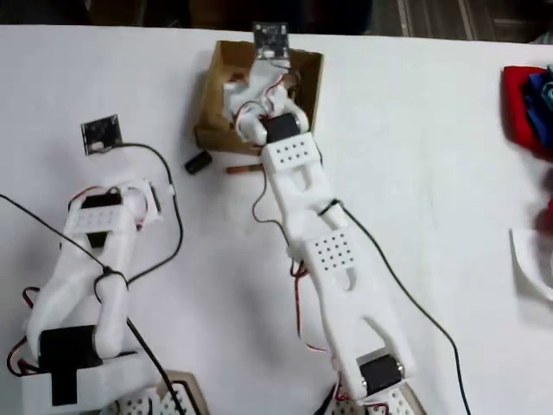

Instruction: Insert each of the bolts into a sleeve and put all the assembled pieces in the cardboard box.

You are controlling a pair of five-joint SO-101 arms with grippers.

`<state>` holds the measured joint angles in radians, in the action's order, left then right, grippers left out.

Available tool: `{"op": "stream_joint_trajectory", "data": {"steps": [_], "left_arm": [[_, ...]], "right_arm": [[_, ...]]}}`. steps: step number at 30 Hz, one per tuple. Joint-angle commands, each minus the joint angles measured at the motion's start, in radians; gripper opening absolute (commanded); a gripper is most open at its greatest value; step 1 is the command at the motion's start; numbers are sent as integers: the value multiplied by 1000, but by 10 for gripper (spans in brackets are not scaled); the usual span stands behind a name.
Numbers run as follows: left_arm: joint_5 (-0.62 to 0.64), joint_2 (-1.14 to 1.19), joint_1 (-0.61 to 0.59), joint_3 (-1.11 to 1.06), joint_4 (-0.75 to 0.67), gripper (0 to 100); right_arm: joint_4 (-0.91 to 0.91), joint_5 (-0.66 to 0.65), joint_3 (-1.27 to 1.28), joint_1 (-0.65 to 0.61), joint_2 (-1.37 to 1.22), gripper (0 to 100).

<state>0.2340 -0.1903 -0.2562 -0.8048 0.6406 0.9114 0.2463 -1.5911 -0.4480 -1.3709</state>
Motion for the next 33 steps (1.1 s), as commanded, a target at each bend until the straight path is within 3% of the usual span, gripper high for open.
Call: {"op": "stream_joint_trajectory", "data": {"steps": [1, 22, 28, 33], "left_arm": [[-2, -8, -11, 2, -17, 24], [-2, -11, -11, 2, -17, 24], [-2, -11, -12, 2, -17, 24], [-2, -11, -12, 2, -17, 24]], "right_arm": [[-10, 3, -20, -7, 28, 19], [-10, 3, 28, 5, 21, 22], [-10, 3, 28, 5, 21, 102], [-10, 3, 26, 7, 27, 78]]}}
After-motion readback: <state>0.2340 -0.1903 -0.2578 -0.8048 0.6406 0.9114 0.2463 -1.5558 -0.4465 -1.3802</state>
